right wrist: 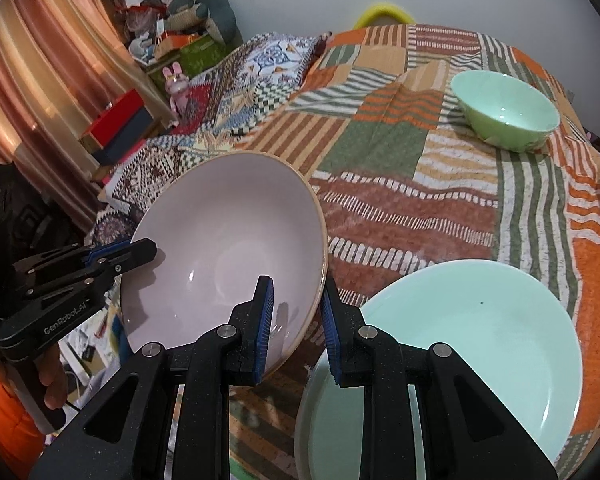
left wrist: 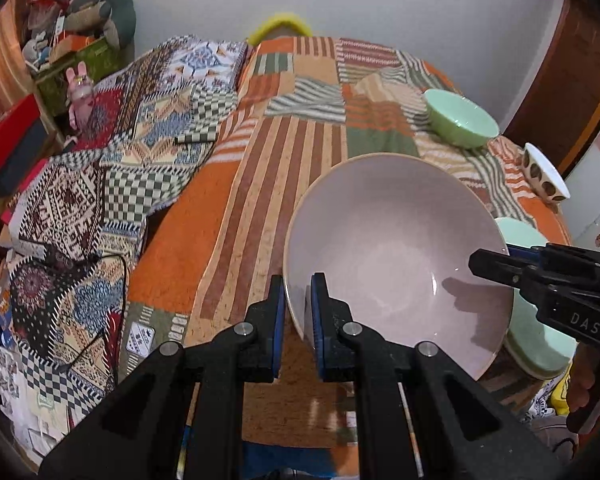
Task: Organize plates and bowls
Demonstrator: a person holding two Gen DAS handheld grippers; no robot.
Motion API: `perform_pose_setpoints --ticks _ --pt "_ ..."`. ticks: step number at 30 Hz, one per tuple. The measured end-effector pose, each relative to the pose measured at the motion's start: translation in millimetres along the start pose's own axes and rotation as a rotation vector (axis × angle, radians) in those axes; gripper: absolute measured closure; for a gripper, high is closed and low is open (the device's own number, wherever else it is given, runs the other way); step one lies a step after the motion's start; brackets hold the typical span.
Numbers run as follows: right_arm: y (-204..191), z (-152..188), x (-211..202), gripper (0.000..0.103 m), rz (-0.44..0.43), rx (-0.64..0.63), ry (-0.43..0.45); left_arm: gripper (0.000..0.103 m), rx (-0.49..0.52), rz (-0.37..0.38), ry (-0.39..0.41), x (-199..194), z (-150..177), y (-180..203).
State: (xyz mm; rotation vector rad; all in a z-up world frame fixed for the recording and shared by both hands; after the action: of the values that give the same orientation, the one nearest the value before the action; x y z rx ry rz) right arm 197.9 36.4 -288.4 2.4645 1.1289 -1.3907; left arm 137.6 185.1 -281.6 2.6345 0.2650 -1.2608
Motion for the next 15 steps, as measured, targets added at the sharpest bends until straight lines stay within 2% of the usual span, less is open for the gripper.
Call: perform_pose_setpoints --ticks 7,15 --pt "1 3 13 0.081 0.004 0.007 -0.034 0.092 -0.015 -0.001 -0.047 19 11 -8" --pt "3 4 18 0.079 0.019 0.005 -0.053 0.092 -0.008 0.002 -0.036 22 10 -7"
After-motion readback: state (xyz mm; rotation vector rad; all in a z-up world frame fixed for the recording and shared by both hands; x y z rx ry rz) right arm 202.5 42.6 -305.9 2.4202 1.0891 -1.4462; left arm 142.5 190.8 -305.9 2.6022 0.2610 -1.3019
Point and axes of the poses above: each gripper's, at about its wrist camera, not at the fingertips, and x roughly the way its jaws point, y to its right, z to its underside, the point moved 8 cm from there along x, roughly the way its jaws point, and after that the axes turned 3 degrees about y, right-handed, at the moved point
